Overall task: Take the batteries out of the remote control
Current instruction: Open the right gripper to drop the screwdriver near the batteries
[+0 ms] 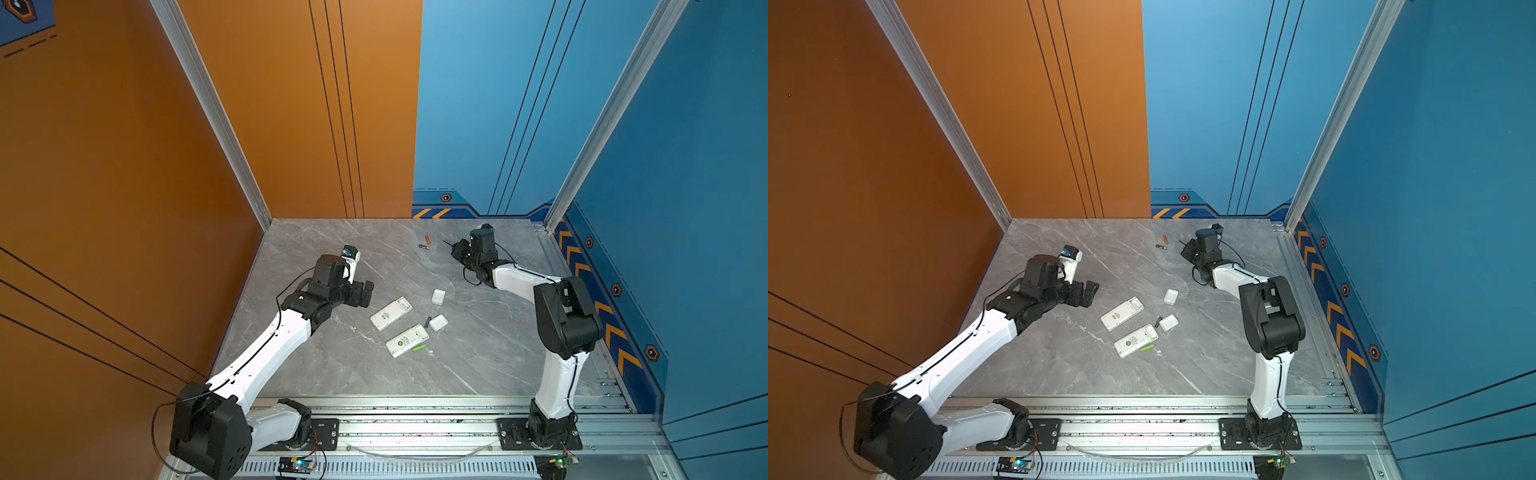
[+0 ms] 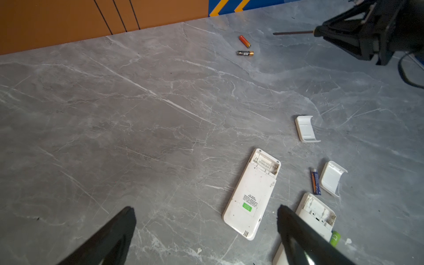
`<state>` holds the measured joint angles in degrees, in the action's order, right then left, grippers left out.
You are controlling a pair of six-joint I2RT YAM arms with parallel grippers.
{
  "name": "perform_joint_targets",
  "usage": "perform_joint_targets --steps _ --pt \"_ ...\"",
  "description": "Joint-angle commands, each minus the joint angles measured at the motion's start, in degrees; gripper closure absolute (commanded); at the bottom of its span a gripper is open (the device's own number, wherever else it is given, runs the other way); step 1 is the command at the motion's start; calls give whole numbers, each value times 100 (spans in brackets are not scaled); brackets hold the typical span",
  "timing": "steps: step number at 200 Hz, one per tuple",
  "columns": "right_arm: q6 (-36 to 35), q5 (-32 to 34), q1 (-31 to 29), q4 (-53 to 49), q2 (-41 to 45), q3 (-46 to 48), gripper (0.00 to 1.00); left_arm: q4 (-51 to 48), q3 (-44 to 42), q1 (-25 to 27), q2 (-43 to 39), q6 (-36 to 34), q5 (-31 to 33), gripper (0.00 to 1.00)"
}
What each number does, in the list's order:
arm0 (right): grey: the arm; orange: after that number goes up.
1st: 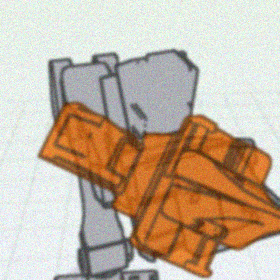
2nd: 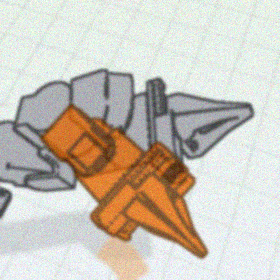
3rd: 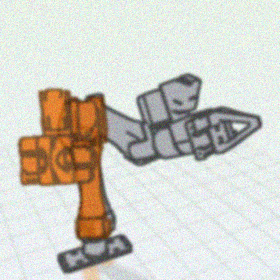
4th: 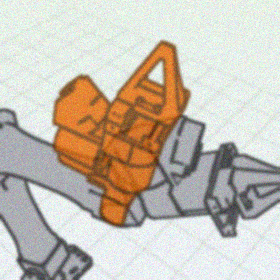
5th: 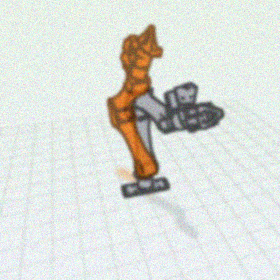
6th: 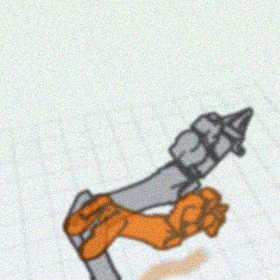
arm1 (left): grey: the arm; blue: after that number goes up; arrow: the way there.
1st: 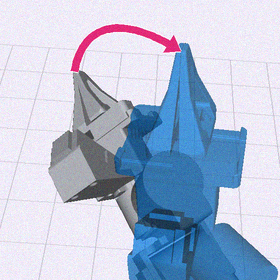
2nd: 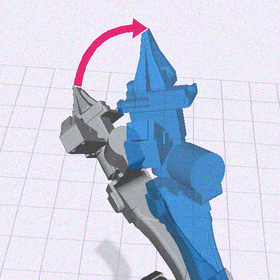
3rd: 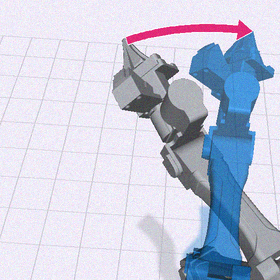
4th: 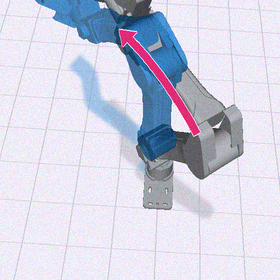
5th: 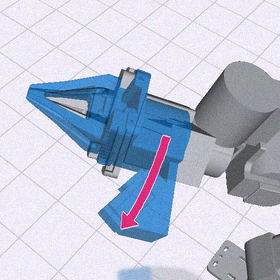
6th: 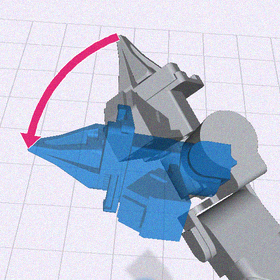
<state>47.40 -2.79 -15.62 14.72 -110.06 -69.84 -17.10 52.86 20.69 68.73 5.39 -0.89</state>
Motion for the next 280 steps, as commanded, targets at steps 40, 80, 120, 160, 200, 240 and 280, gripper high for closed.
perform_joint_targets --steps 40,80,120,160,200,240,280 --pt "595 -663 -254 553 547 1064 100 24 -249 -350 -211 245 -418 2" --pt "587 -359 -246 510 709 1607 100 120 -385 -418 -237 277 -476 2" --pt "597 -398 -50 610 354 1752 68 146 -396 -499 -196 308 -525 2" --pt "611 -372 114 752 285 1944 44 124 -399 -579 -211 313 -555 2" --pt "397 -382 233 715 507 1934 17 161 -380 -619 -176 354 -562 2" --pt "-156 -117 465 264 1224 1975 6 189 -439 -671 -138 410 -639 2" --pt "-434 -159 968 -177 1999 2111 3 292 -516 -722 -216 501 -585 2"
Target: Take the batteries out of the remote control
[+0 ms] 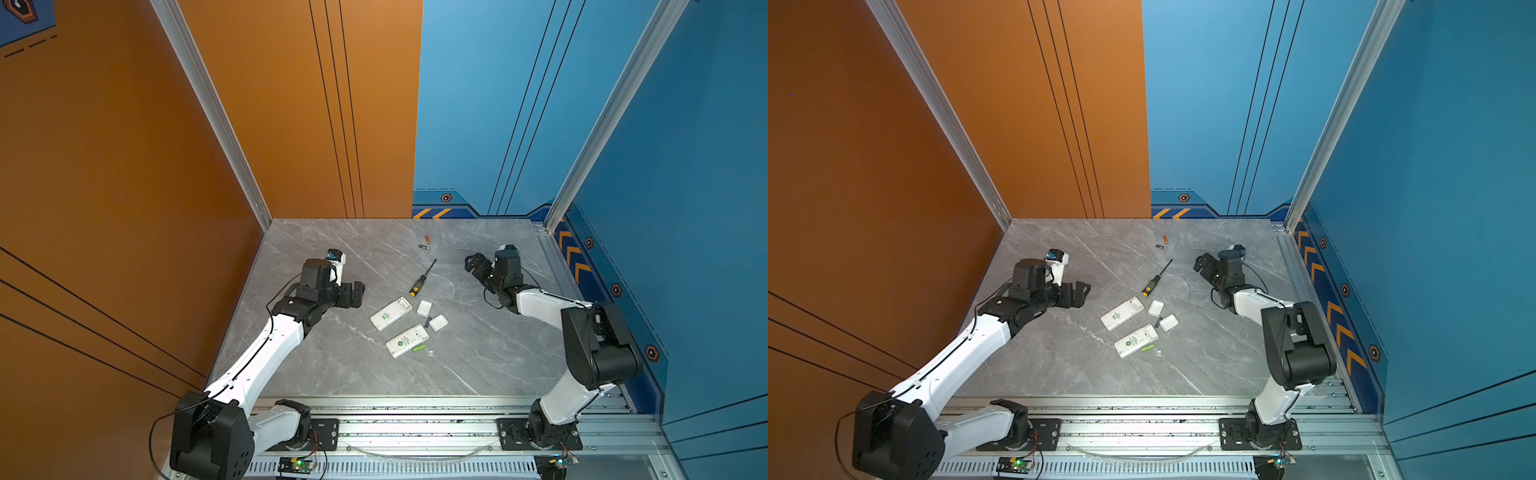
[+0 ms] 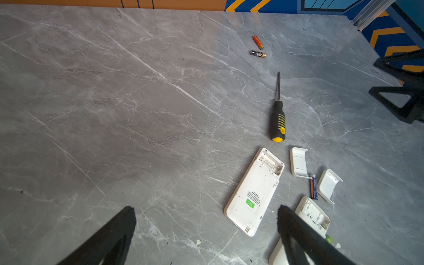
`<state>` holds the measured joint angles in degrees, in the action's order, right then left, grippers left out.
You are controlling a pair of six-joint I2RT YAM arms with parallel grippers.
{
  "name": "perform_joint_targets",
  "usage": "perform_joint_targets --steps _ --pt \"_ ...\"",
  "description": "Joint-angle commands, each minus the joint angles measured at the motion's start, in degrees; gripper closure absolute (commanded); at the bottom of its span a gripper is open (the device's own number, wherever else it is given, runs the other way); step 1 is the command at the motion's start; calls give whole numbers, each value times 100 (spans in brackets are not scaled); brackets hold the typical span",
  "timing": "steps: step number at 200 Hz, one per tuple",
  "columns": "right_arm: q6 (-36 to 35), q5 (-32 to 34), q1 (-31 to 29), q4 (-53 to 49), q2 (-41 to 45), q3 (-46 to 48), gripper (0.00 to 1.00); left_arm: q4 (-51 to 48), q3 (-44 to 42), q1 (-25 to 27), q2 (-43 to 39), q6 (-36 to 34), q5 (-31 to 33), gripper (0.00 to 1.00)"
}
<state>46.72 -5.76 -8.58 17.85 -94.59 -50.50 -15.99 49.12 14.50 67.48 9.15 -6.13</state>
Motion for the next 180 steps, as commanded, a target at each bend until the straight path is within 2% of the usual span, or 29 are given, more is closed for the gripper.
perform_joint_targets --steps 1,26,43,58,67,94,113,124,146,161,180 --pt "-370 137 280 -495 477 201 2 187 -150 -104 -93 133 -58 2" --pt "-656 88 495 -787 1029 426 0 416 -320 -181 -198 208 -69 2" --pt "-830 65 562 -983 1275 576 0 938 -470 -185 -152 198 -371 2" --pt "-821 -81 612 -1028 1377 714 0 1313 -437 -120 230 93 -641 2" --pt "-839 -148 604 -1066 1428 761 0 1166 -74 -139 616 142 -611 2" --pt "-861 -319 488 -1223 1602 810 0 981 1125 -168 1745 365 -1391 2" --pt "-867 -371 340 -1284 1775 881 0 1588 1345 -141 2283 662 -1711 2" --pt "-885 -366 233 -1402 1845 884 0 1523 1679 -108 2764 708 -1898 2" --pt "-893 -285 16 -1594 2042 934 0 597 3040 -9 3977 674 -1777 2" --pt "-880 -233 -98 -1676 2227 954 0 -20 3877 39 4614 895 -1288 0" --pt "-891 -192 -193 -1752 2455 981 0 -251 4551 -4 5238 1380 -840 11"
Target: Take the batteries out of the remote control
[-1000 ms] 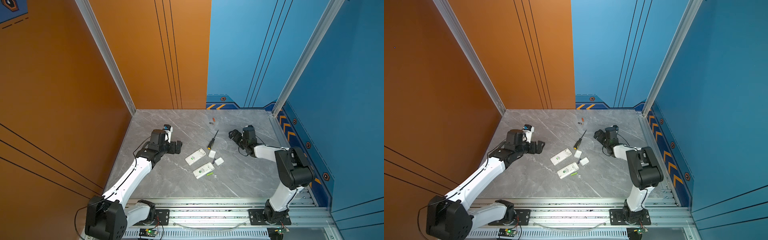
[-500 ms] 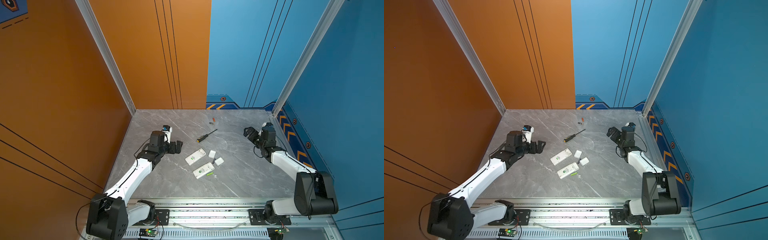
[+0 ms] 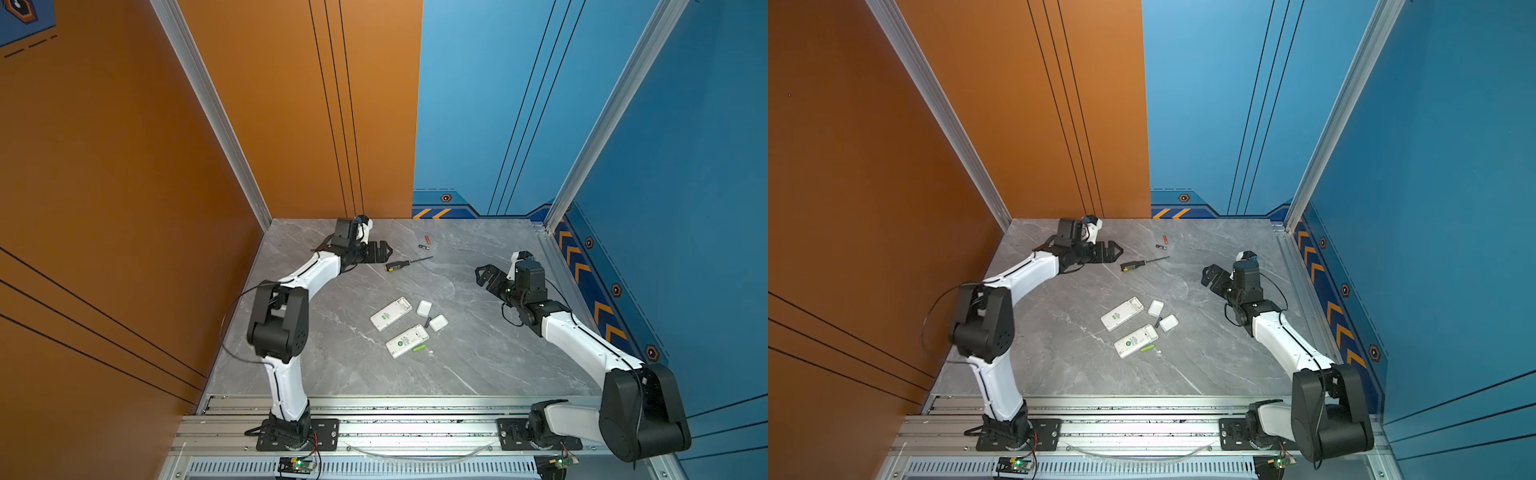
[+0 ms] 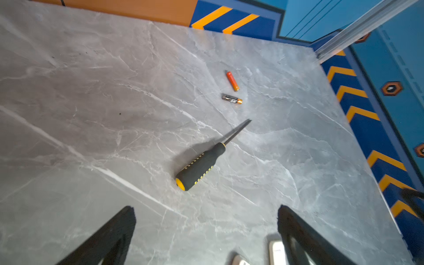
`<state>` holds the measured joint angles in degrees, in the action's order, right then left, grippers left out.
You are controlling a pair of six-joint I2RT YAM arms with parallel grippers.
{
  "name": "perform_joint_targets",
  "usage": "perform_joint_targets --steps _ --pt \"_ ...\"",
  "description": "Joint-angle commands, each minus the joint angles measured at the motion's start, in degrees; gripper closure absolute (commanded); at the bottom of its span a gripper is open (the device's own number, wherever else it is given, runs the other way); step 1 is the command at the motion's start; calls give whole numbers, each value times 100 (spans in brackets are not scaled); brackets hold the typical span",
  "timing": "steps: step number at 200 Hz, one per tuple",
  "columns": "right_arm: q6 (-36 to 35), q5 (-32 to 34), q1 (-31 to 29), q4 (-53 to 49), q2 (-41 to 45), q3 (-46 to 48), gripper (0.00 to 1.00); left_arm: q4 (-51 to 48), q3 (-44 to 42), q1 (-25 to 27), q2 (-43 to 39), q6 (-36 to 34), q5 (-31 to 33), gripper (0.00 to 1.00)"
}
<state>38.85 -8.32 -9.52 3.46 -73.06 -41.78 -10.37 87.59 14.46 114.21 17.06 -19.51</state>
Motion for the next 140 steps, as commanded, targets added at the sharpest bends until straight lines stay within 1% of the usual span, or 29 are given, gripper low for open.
perform_joint_targets --steps 1,5,7,22,41,54,75,114,126,140 --pt "-105 70 -106 -326 310 109 0 -820 749 -2 615 615 503 11" --pt "-102 65 -113 -345 357 115 0 -864 894 -9 775 693 513 12" --pt "-105 67 -112 -346 379 123 0 -902 984 -12 854 722 513 17" --pt "-124 52 -146 -436 520 126 0 -1498 1778 41 1442 742 632 34" --pt "-138 45 -142 -503 686 210 0 -1963 2454 90 1980 828 884 51" --pt "-133 50 -146 -531 799 273 0 -2186 2814 88 2310 919 898 59" --pt "-115 95 -118 -586 976 362 0 -2230 2991 140 2515 909 874 61" --pt "-124 166 -96 -702 1221 410 0 -2207 2876 137 2460 885 691 61" --pt "-148 218 -92 -722 1283 405 0 -2152 2728 138 2253 799 806 61" --pt "-191 284 -51 -758 1344 399 0 -1619 2065 90 1623 759 963 57"
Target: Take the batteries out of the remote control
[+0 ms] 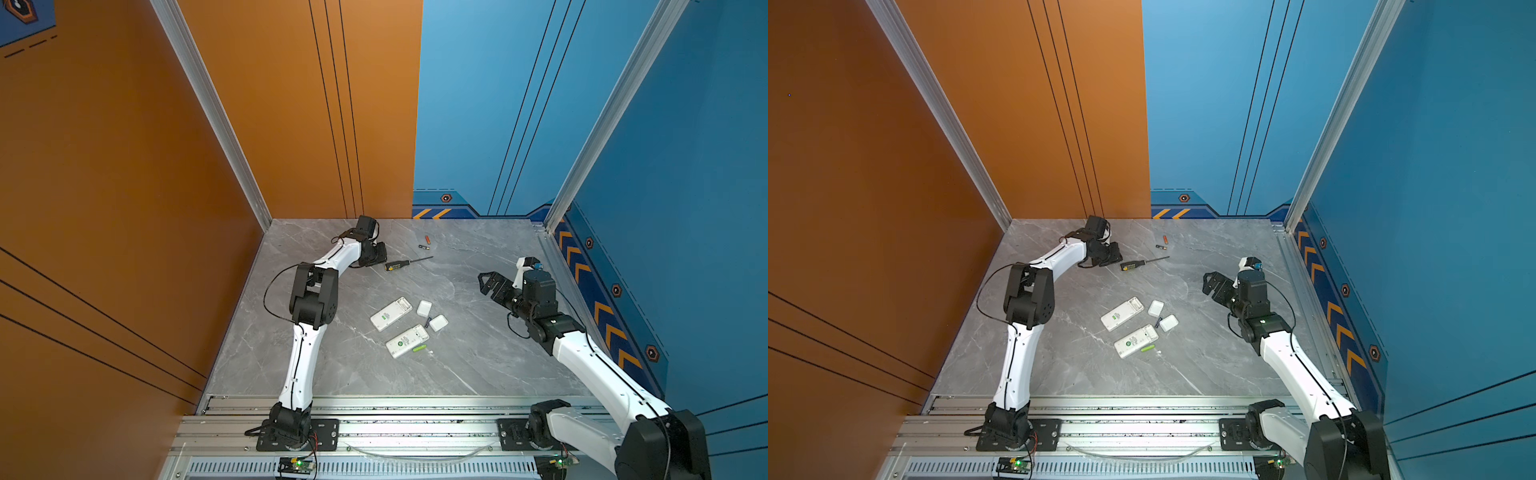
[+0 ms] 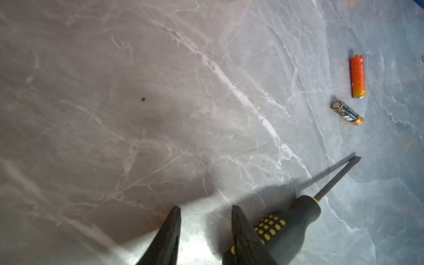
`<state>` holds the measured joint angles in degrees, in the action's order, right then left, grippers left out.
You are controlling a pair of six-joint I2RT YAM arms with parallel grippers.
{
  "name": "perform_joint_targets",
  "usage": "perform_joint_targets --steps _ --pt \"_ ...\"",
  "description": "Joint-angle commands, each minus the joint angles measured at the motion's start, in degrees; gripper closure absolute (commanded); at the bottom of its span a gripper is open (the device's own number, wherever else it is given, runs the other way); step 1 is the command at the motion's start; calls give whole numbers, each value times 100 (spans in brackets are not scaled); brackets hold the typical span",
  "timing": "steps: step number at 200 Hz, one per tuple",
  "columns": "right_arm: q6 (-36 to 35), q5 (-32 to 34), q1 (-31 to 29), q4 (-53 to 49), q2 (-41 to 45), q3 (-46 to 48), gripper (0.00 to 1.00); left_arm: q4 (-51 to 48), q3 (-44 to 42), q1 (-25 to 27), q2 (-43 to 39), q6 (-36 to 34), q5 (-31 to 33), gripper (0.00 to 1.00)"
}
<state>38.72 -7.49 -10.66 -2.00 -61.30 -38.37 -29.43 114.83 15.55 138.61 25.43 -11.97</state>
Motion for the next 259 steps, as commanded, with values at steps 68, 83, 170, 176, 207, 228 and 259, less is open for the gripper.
perform_joint_targets --steps 68,83,170,176,207,228,259 --pt "-746 668 841 -263 259 164 0 3008 -5131 -830 -5045 -188 637 2" --pt "-982 948 1083 -53 246 313 0 2944 -5711 -932 -5628 -587 773 2" --pt "-2567 2357 1301 2595 139 2216 0 5464 -9247 -1686 -7442 -2139 1761 2" --pt "-2615 2323 1298 3012 179 2471 0 5647 -9377 -1695 -7409 -2185 1683 2" --pt "-2976 2119 1312 4396 29 2890 0 7559 -9917 -1818 -6524 -2244 1441 2" --pt "-3173 1949 1300 5451 -718 2908 0 8048 -9648 -1855 -5830 -2340 945 2" --pt "-3242 1681 1082 6320 -2020 2603 0 8725 -9534 -1613 -4873 -2759 651 2"
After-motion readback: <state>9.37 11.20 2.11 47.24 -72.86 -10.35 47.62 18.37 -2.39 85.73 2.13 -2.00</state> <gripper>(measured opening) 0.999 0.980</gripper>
